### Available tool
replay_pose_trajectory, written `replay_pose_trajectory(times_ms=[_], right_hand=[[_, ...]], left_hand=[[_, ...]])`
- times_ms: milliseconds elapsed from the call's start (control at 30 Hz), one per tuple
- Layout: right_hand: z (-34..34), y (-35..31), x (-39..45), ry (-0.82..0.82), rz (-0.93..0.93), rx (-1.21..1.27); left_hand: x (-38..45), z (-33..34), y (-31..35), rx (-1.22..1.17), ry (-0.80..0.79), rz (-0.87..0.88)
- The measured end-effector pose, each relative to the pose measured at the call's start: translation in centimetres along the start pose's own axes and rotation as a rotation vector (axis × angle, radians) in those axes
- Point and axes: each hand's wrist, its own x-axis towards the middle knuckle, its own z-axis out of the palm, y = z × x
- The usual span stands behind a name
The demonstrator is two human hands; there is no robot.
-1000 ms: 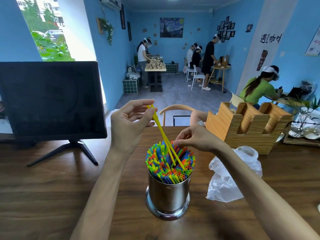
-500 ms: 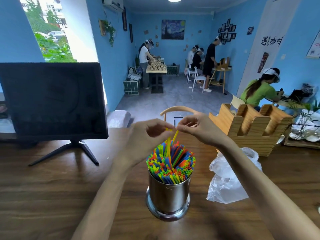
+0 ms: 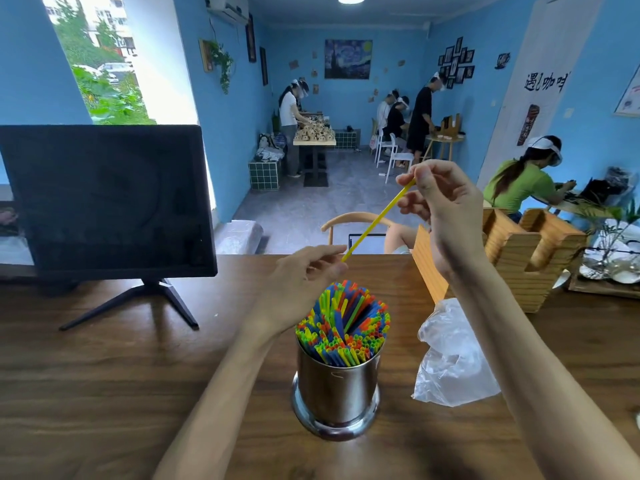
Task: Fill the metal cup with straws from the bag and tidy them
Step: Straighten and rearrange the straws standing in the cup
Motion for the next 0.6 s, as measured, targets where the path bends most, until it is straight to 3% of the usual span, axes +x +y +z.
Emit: replay_pose_trajectory(times_ms=[133,300,400,467,533,600], right_hand=[[-0.5,0.7,-0.9,0.004,0.182,0.273],[-2.2,2.9,-1.7,-0.095,0.357,0.383],[-3.4,4.4,-2.5,-0.321,0.441,0.2],[-3.7,5.3,-2.9,-0.519,0.436,-0.072],[-3.4,6.2,-3.2,-0.563,0.364,-0.278],[-3.1,6.8,-3.2,-0.489,0.329,-0.383]], left_hand=[[-0.2,-0.7,-0.1,-0.051,0.089,-0.021],[-0.8,-2.9,0.1,-0.526,0.264,-0.109],[-0.6,-4.0,0.4,-0.848,0.42,-0.15],[-0.3,-4.2,0.8,-0.959,0.522,-0.136],[-0.2,-4.0,1.4,-0.889,0.672,-0.065],[-0.3,-3.6,1.8,-0.729,0.798,0.054]])
